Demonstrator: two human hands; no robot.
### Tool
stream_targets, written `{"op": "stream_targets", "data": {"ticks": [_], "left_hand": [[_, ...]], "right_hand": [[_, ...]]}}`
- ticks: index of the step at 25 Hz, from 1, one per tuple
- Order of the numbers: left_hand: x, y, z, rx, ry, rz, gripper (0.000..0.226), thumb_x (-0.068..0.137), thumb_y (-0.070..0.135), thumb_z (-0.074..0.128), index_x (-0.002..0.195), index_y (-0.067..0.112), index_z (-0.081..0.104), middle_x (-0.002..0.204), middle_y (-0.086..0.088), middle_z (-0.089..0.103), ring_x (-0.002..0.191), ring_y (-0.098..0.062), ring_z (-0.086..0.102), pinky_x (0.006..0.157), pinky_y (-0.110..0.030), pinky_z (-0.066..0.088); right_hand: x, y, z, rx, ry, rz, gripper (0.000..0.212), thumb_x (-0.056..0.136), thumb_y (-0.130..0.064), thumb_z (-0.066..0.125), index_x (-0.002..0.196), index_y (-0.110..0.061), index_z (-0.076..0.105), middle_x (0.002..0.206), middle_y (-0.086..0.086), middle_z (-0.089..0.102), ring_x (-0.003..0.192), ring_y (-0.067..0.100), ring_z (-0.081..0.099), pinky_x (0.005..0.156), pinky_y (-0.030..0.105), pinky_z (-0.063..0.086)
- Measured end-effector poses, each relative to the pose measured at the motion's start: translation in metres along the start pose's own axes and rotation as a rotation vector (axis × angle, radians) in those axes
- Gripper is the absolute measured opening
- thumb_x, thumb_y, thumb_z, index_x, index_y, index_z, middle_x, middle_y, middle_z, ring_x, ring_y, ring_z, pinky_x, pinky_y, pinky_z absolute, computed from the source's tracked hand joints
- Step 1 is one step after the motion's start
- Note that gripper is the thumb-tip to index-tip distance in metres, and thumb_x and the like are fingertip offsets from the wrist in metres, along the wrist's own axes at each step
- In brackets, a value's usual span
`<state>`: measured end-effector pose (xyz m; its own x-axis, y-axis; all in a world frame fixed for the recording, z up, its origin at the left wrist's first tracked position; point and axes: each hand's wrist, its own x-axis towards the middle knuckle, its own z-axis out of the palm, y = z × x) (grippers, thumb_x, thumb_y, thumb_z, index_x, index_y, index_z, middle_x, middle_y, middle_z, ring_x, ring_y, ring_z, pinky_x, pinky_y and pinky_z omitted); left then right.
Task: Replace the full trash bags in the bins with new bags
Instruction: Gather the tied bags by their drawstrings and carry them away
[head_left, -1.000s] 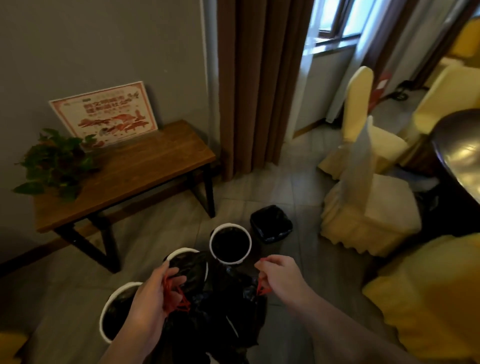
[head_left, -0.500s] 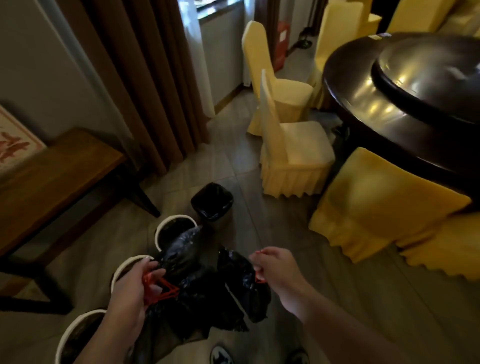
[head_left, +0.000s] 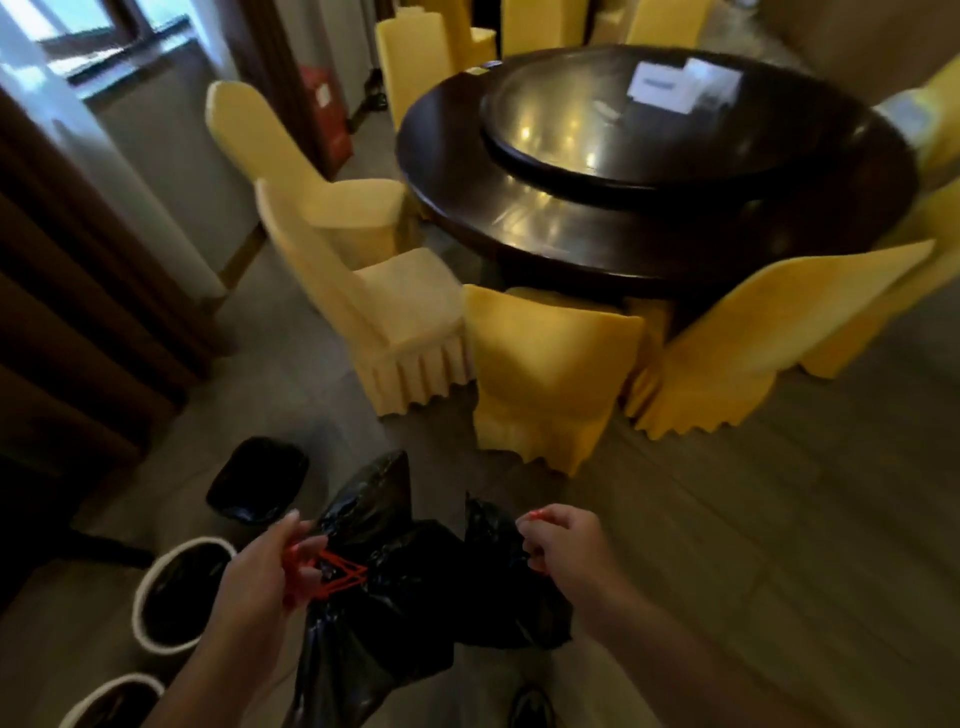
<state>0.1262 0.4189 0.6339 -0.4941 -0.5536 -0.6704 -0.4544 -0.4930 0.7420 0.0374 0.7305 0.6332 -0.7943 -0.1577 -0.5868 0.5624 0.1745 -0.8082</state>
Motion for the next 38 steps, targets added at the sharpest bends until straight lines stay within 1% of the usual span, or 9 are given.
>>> {"op": "stream_targets", "data": {"ticks": [3, 7, 11, 15, 19, 25, 31, 35, 38], "left_hand": [[-0.004, 0.004, 0.071, 0.108, -0.12, 0.025, 0.031, 0.101, 0.037, 0.063, 0.105, 0.007, 0.069, 0.079, -0.01, 0.077, 0.044, -0.014, 0.055, 0.056, -0.031, 0.043], [-0.025, 0.006, 0.165, 0.228, -0.328, 0.026, 0.032, 0.103, 0.036, 0.06, 0.11, 0.006, 0.07, 0.081, -0.009, 0.076, 0.06, -0.02, 0.058, 0.064, -0.037, 0.045], [-0.04, 0.002, 0.256, 0.317, -0.526, -0.033, 0.037, 0.102, 0.037, 0.062, 0.117, 0.003, 0.068, 0.086, -0.011, 0.073, 0.065, -0.021, 0.059, 0.068, -0.038, 0.047], [-0.034, -0.012, 0.348, 0.41, -0.698, -0.054, 0.042, 0.102, 0.038, 0.061, 0.123, 0.002, 0.065, 0.085, -0.008, 0.072, 0.064, -0.018, 0.061, 0.061, -0.032, 0.048], [-0.023, -0.025, 0.43, 0.559, -0.882, -0.118, 0.049, 0.098, 0.051, 0.063, 0.127, 0.011, 0.065, 0.097, -0.006, 0.079, 0.074, -0.02, 0.072, 0.06, -0.032, 0.055], [-0.048, -0.036, 0.554, 0.712, -0.984, -0.23, 0.046, 0.105, 0.043, 0.056, 0.121, 0.002, 0.067, 0.111, -0.014, 0.077, 0.079, -0.024, 0.077, 0.068, -0.035, 0.058], [-0.09, -0.057, 0.639, 0.872, -1.088, -0.149, 0.041, 0.103, 0.048, 0.058, 0.114, 0.011, 0.072, 0.1, -0.007, 0.082, 0.091, -0.027, 0.077, 0.072, -0.034, 0.057], [-0.12, -0.091, 0.698, 0.904, -1.099, -0.148, 0.036, 0.104, 0.043, 0.06, 0.109, 0.009, 0.07, 0.108, -0.013, 0.077, 0.092, -0.028, 0.074, 0.074, -0.034, 0.056], [-0.14, -0.12, 0.745, 0.932, -1.116, -0.112, 0.034, 0.104, 0.042, 0.06, 0.107, 0.009, 0.069, 0.11, -0.012, 0.076, 0.094, -0.028, 0.074, 0.073, -0.033, 0.056]], "right_hand": [[0.006, 0.002, -0.055, 0.073, 0.134, 0.001, 0.015, 0.099, -0.013, 0.068, 0.089, -0.009, 0.077, 0.074, 0.003, 0.068, 0.075, 0.019, 0.066, 0.07, 0.032, 0.056], [0.012, 0.008, -0.123, 0.16, 0.309, 0.02, 0.016, 0.097, -0.012, 0.069, 0.085, -0.01, 0.078, 0.072, 0.004, 0.069, 0.075, 0.02, 0.066, 0.071, 0.034, 0.056], [0.015, 0.017, -0.183, 0.23, 0.487, 0.044, 0.02, 0.095, -0.018, 0.071, 0.077, -0.016, 0.079, 0.066, -0.002, 0.07, 0.064, 0.011, 0.067, 0.066, 0.033, 0.055], [0.016, 0.021, -0.24, 0.295, 0.66, 0.068, 0.025, 0.094, -0.023, 0.071, 0.071, -0.023, 0.077, 0.063, -0.004, 0.067, 0.06, 0.012, 0.064, 0.064, 0.036, 0.052], [0.015, 0.018, -0.29, 0.367, 0.857, 0.096, 0.025, 0.097, -0.017, 0.07, 0.072, -0.012, 0.072, 0.059, 0.001, 0.063, 0.061, 0.019, 0.06, 0.065, 0.033, 0.051], [0.012, 0.016, -0.348, 0.408, 1.083, 0.155, 0.031, 0.098, -0.019, 0.07, 0.068, -0.012, 0.067, 0.056, 0.002, 0.059, 0.06, 0.018, 0.059, 0.056, 0.023, 0.05], [0.003, 0.02, -0.407, 0.498, 1.196, 0.214, 0.023, 0.088, -0.032, 0.073, 0.067, -0.022, 0.075, 0.06, 0.004, 0.066, 0.058, 0.02, 0.062, 0.072, 0.046, 0.058], [-0.003, 0.036, -0.46, 0.529, 1.247, 0.21, 0.025, 0.073, -0.047, 0.072, 0.074, -0.022, 0.077, 0.063, 0.005, 0.07, 0.058, 0.017, 0.067, 0.073, 0.046, 0.06], [-0.002, 0.047, -0.508, 0.575, 1.253, 0.184, 0.019, 0.075, -0.042, 0.074, 0.075, -0.024, 0.078, 0.065, 0.005, 0.071, 0.06, 0.017, 0.068, 0.072, 0.043, 0.059]]}}
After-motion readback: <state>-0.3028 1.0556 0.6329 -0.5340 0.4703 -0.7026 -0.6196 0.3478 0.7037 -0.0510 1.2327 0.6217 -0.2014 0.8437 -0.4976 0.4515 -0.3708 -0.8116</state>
